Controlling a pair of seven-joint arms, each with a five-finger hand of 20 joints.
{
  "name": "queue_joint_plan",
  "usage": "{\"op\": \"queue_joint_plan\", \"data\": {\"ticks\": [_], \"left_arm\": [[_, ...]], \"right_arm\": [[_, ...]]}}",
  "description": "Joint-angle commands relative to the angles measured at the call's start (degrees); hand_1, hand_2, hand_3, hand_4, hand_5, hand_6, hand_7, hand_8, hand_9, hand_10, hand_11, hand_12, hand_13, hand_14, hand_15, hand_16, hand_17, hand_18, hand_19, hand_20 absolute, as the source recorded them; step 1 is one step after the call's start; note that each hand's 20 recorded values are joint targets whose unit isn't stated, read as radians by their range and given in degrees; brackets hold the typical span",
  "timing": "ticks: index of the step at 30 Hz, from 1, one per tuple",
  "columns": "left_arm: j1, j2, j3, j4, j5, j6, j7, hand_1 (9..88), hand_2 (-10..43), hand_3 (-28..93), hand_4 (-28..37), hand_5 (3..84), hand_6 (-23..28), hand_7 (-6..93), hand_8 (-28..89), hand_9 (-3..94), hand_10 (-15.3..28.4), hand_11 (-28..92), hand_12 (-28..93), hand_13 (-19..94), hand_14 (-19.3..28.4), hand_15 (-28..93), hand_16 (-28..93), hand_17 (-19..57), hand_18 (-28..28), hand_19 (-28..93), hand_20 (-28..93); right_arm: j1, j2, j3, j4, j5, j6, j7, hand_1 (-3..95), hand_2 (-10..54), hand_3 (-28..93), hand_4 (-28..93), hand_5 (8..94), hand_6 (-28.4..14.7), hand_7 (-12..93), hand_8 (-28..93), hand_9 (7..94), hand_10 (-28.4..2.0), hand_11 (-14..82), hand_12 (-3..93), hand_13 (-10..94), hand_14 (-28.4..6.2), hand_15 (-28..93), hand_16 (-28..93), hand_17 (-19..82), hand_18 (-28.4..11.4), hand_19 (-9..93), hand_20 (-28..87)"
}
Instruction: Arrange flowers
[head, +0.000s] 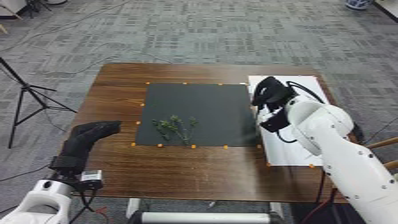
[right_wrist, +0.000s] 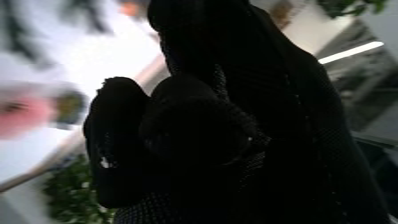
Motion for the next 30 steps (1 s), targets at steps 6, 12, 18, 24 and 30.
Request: {"op": "queue_joint_plan", "data": {"ticks": [6,12,18,24,30], "left_arm": [[-0.12,0.13,-0.26,-0.40,-0.01,-0.66,-0.53,24.0,-0.1,67,-26.3,56.4,0.3,13.4,-9,52.9,14.6,19,12,40,17.2,14,1,3.7,13.2,11,17],[-0.07,-0.11,-0.23,-0.43,0.70,-1.15,-0.79,24.1,-0.1,67,-26.2,56.8,-0.2,13.6,-9,53.0,14.6,19,12,40,17.3,14,1,3.7,13.2,11,17],[0.09,-0.28,-0.20,-0.53,1.01,-1.26,-1.01,24.2,-0.2,67,-26.1,57.1,-0.7,13.7,-9,53.0,14.5,19,12,40,17.3,14,1,3.7,13.3,11,17],[-0.25,-0.72,0.29,-0.39,1.17,-1.74,-1.14,24.3,-0.3,67,-26.0,57.6,-1.0,13.7,-9,53.0,14.5,19,12,40,17.3,14,1,3.7,13.3,11,17],[-0.48,-0.68,0.30,-0.43,1.71,-2.31,-1.45,24.8,-0.3,67,-25.9,58.0,-1.3,13.8,-9,53.0,14.5,19,12,40,17.2,14,1,3.7,13.3,11,17]], "right_arm": [[0.88,0.60,-4.18,-0.27,-19.66,-8.23,-3.45,47.0,-9.5,55,-3,59.1,-9.3,38,11,87.1,-16.0,26.8,26.8,94,-1.9,60,25,75,-3.9,91,44],[-0.32,0.65,-2.89,-0.34,-24.21,-18.07,-1.27,25.8,-9.5,53,-5,53.8,-13.1,14,1,76.2,-22.1,12.5,19.3,94,-3.8,53,30,72,-4.9,91,44],[-1.90,-0.44,-2.81,0.32,-26.45,-20.30,-1.29,23.3,-9.5,53,-5,51.7,-12.4,12,1,75.9,-22.6,12.1,19.4,94,-4.0,52,31,72,-5.3,91,45],[-2.30,-3.91,-4.09,2.58,-26.53,-20.45,-1.22,26.0,-9.5,50,-6,49.0,-11.7,14,2,76.2,-22.0,13.5,20.5,94,-4.0,53,31,72,-5.5,91,45],[-3.19,-5.38,-5.31,2.71,-25.47,-22.12,-0.72,41.4,-9.5,53,-6,45.3,-8.8,21,1,76.1,-20.5,17.2,22.2,94,-3.2,55,30,73,-5.0,92,44]]}}
